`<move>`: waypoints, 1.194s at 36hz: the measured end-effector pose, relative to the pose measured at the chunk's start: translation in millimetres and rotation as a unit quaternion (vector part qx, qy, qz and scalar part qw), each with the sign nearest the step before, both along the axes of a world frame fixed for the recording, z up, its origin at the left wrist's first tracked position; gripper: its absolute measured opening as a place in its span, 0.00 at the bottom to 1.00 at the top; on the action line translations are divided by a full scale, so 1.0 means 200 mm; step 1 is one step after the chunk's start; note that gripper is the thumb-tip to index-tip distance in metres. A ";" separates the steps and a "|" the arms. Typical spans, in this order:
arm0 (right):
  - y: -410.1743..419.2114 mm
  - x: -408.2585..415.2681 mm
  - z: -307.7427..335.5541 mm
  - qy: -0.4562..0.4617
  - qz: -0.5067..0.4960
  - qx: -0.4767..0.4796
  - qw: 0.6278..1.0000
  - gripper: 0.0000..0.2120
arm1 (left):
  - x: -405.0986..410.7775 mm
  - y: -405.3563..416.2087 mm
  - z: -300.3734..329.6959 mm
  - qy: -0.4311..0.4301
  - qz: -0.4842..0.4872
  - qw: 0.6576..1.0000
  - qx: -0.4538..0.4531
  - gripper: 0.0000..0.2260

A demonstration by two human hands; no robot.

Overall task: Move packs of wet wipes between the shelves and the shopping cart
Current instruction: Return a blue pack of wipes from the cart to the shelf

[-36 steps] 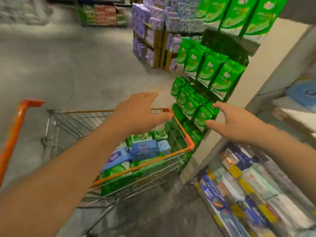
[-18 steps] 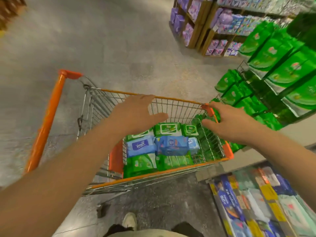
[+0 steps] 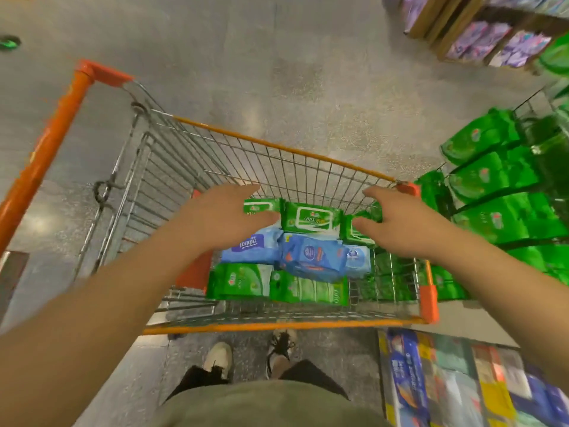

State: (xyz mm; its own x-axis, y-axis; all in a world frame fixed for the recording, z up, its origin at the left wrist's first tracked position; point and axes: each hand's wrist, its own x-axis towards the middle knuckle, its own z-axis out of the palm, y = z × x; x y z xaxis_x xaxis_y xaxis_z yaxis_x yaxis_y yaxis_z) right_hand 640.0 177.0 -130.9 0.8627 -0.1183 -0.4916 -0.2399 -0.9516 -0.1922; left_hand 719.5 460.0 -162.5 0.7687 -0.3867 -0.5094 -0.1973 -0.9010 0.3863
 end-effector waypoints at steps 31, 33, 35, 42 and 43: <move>-0.26 0.28 -1.19 0.158 0.102 0.083 0.979 0.37 | -0.30 -0.79 -1.00 0.364 0.669 0.590 -0.270 0.10; -0.26 0.29 -1.25 0.166 0.111 0.095 0.975 0.39 | -0.31 -0.82 -1.03 0.363 0.699 0.532 -0.311 0.09; -0.26 0.31 -1.31 0.182 0.119 0.102 0.971 0.40 | -0.33 -0.84 -1.07 0.336 0.738 0.468 -0.352 0.09; -0.27 0.34 -1.46 0.186 0.188 0.088 0.960 0.28 | -0.40 -0.90 -1.25 0.323 0.792 0.437 -0.278 0.09; -0.27 0.35 -1.48 0.190 0.194 0.080 0.959 0.27 | -0.41 -0.91 -1.26 0.328 0.786 0.451 -0.267 0.08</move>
